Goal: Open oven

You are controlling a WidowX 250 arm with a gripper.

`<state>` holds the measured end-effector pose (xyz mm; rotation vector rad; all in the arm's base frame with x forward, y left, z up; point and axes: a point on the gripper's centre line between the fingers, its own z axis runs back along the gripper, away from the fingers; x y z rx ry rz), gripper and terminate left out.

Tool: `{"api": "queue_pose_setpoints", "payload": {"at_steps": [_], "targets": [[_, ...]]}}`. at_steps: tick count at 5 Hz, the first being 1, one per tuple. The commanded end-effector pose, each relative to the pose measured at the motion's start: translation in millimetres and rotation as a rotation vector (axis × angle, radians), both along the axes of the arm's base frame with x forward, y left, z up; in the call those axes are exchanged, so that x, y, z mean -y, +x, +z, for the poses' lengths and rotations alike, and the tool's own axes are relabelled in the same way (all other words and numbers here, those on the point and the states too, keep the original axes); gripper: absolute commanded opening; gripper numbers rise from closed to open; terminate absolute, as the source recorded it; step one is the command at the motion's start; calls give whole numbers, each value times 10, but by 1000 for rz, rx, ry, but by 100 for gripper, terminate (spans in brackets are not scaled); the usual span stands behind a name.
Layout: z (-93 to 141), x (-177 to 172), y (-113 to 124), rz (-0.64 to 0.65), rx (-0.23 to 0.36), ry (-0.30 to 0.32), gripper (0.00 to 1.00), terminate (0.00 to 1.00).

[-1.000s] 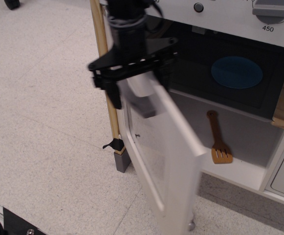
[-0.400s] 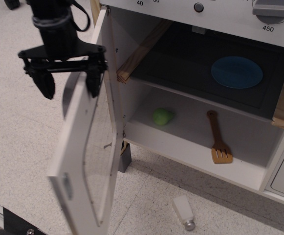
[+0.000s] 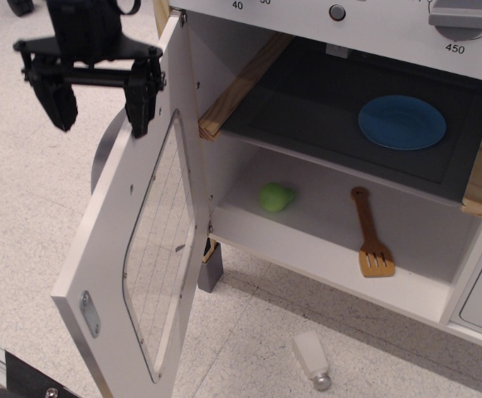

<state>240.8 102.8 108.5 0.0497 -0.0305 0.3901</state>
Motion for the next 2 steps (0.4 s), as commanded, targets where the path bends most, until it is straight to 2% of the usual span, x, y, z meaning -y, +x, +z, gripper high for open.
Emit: {"api": "queue_pose_setpoints", "payload": {"at_steps": [1, 2], "targets": [[433, 200, 254, 72, 89, -25, 100, 0], [517, 520, 332, 133, 112, -78, 100, 100]]}}
